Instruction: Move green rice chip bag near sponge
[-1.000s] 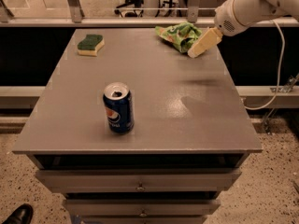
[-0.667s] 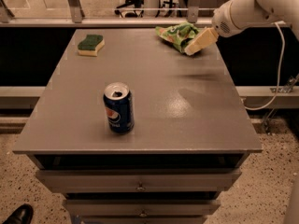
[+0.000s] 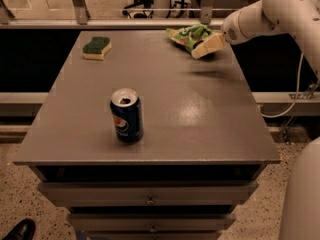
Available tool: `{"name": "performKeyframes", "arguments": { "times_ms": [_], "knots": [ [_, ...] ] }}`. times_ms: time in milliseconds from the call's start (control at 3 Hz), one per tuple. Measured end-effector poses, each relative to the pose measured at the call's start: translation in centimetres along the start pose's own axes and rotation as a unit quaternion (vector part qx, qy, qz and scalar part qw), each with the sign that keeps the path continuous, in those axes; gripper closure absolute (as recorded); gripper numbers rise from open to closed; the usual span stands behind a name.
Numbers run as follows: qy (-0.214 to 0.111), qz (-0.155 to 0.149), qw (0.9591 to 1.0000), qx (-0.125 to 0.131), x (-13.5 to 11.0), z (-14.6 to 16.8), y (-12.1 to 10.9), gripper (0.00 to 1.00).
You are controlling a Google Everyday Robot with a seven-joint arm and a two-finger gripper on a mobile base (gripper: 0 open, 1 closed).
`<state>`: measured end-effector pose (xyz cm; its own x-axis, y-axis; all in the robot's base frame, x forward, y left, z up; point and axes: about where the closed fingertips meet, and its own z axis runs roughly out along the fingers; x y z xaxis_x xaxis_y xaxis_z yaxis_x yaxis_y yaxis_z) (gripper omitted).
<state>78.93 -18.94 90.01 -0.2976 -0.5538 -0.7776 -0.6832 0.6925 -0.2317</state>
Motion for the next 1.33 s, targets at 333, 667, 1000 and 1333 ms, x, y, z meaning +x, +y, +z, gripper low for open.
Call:
{"name": "performKeyframes", "arguments": {
  "times_ms": [333, 667, 1000, 1333],
  "knots": [
    [-0.004, 0.021, 0.9997, -0.010, 0.2, 2.0, 0.2, 0.02],
    [-0.011, 0.026, 0.9994, -0.019, 0.0, 3.4, 0.6, 0.18],
    [-0.012, 0.029, 0.9993, -0.022, 0.2, 4.2, 0.7, 0.41],
    [-0.015, 0.027, 0.9993, -0.022, 0.1, 4.2, 0.8, 0.64]
  ]
}}
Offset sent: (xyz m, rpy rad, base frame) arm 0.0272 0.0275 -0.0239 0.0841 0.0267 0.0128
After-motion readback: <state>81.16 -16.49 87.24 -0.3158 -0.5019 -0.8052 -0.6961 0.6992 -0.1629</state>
